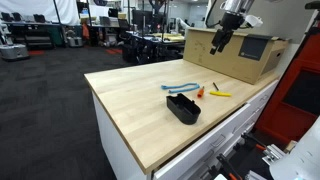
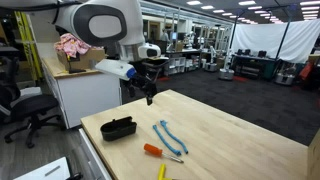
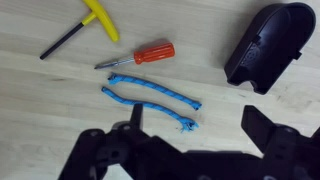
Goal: Put the rope into the black thing
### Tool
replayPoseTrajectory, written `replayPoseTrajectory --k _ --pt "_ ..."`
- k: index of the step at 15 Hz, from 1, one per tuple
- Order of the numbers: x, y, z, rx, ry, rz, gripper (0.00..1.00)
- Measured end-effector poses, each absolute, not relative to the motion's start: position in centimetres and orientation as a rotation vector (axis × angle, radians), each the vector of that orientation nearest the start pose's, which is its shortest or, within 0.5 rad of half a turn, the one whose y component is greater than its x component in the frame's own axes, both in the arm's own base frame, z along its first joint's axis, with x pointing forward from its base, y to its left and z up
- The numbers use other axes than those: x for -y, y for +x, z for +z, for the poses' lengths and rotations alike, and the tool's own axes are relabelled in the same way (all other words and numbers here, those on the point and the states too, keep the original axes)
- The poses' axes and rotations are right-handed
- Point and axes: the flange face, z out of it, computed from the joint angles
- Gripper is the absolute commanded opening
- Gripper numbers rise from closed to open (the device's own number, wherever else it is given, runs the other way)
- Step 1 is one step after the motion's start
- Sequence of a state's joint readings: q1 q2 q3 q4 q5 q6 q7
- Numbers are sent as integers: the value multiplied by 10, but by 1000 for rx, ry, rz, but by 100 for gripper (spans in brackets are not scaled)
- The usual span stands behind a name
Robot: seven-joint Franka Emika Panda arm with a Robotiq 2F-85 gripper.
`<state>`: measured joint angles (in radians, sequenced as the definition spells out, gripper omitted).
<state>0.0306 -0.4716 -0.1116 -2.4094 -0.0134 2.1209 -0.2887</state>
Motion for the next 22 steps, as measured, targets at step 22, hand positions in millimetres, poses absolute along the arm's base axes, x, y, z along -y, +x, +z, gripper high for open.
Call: replayPoseTrajectory --k 22 --pt "12 476 429 1172 -3161 -291 100"
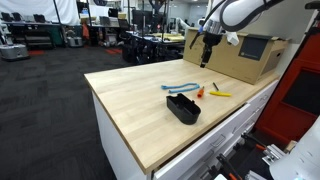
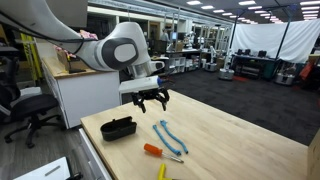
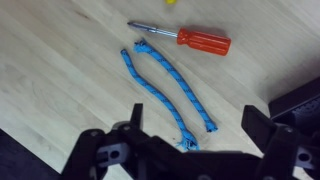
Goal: Put the rope into the black thing
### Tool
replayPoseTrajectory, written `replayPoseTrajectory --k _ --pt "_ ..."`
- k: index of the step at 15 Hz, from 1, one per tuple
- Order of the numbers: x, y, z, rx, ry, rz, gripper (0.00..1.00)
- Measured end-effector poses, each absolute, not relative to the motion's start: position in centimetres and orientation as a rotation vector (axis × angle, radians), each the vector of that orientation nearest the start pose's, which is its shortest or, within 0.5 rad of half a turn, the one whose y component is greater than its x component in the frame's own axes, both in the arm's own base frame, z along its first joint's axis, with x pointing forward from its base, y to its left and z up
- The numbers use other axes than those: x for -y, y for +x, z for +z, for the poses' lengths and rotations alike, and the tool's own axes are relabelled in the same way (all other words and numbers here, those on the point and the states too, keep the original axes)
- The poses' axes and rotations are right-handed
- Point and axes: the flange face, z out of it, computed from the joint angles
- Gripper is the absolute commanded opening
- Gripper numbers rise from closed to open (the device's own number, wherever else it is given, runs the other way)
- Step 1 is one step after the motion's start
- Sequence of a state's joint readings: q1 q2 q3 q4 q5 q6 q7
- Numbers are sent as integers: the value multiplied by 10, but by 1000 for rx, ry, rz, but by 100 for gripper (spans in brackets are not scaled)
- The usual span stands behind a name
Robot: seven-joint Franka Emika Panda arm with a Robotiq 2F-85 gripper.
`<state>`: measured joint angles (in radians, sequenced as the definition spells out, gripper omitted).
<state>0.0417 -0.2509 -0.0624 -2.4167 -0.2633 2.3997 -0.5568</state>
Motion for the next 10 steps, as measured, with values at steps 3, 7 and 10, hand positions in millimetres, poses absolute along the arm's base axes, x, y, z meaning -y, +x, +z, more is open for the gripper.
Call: replayPoseTrajectory --k 3,7,10 --pt "9 486 408 1426 -3064 -279 100" --pt "7 494 381 1747 -2901 -215 100" --pt "7 500 360 1955 -2773 -150 100"
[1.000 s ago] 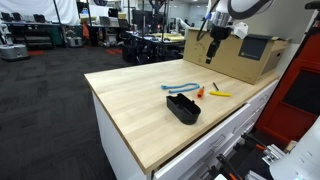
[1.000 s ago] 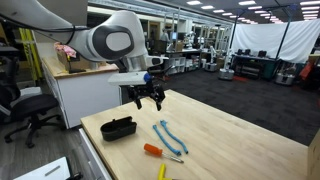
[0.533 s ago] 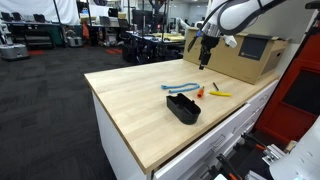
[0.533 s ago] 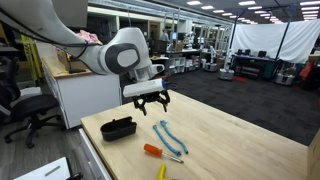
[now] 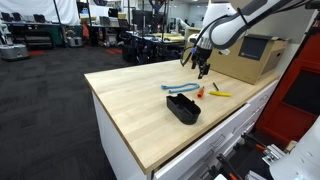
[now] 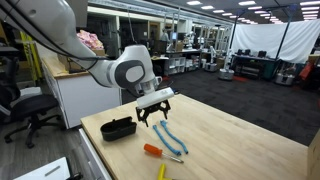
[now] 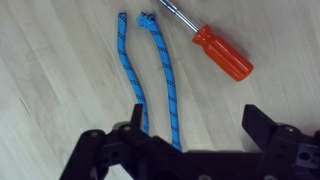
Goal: Put the rope into the black thing
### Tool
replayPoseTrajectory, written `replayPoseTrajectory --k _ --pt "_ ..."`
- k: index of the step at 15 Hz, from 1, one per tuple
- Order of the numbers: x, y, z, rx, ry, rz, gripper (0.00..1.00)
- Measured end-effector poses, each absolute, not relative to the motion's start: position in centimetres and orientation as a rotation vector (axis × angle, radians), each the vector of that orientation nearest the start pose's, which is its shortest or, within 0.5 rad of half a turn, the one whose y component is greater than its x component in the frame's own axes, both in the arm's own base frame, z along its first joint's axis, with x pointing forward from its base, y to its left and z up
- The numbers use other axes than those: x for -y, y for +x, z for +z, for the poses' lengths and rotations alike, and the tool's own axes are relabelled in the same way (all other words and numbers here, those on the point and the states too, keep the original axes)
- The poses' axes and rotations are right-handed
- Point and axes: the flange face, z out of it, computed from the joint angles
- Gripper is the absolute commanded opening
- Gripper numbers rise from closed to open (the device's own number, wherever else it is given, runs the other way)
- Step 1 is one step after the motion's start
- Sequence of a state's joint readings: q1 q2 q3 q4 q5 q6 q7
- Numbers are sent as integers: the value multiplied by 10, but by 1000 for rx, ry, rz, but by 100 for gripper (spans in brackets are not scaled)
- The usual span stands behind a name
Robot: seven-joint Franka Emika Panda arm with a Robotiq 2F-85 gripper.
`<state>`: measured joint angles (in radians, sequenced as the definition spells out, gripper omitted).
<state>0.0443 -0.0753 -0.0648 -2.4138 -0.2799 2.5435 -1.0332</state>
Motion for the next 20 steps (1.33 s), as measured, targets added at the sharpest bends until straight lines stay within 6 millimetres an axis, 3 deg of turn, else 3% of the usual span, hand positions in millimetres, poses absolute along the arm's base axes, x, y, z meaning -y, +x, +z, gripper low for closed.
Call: replayPoseTrajectory --k 5,12,20 --pt "9 515 325 2153 -2617 -150 100" --pt "10 537 283 2238 -2480 -120 100" --pt "3 566 257 2315 -2459 -58 100"
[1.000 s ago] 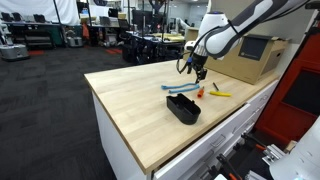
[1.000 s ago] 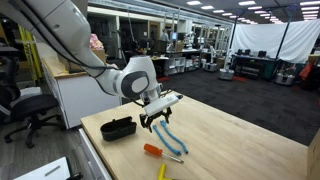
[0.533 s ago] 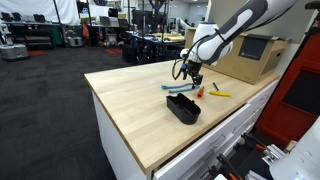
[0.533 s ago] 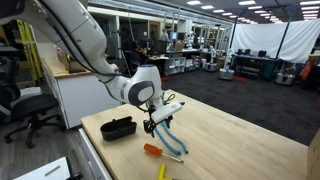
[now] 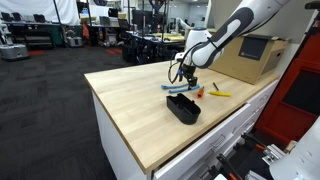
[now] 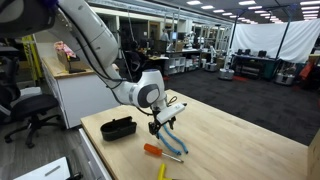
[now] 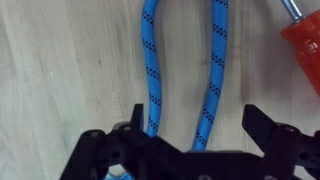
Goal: Put the rope into the black thing
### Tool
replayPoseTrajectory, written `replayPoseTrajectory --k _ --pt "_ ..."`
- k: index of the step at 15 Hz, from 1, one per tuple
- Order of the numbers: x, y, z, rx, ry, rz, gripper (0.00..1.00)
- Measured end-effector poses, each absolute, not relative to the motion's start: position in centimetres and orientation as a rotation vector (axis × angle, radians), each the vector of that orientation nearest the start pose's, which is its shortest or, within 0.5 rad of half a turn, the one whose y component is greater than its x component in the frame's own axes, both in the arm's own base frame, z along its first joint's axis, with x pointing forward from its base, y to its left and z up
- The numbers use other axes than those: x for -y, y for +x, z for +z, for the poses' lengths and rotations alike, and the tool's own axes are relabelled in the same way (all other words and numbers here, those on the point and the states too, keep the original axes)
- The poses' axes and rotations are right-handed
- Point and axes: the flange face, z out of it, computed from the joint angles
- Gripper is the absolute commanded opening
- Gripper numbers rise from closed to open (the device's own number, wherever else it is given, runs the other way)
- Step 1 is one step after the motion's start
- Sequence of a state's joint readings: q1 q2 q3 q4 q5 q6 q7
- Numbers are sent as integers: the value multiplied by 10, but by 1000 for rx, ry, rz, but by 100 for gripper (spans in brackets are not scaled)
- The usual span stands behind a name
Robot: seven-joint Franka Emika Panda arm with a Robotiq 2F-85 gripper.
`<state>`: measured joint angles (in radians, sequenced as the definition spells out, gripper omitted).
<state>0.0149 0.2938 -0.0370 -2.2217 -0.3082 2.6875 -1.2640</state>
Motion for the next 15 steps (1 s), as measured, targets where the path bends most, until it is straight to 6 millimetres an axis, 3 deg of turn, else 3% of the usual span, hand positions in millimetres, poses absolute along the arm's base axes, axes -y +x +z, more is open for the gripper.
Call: replayPoseTrajectory --k 9,15 --pt "-9 579 235 2328 -2469 -53 100" --pt "-13 582 234 2387 -2516 -10 100"
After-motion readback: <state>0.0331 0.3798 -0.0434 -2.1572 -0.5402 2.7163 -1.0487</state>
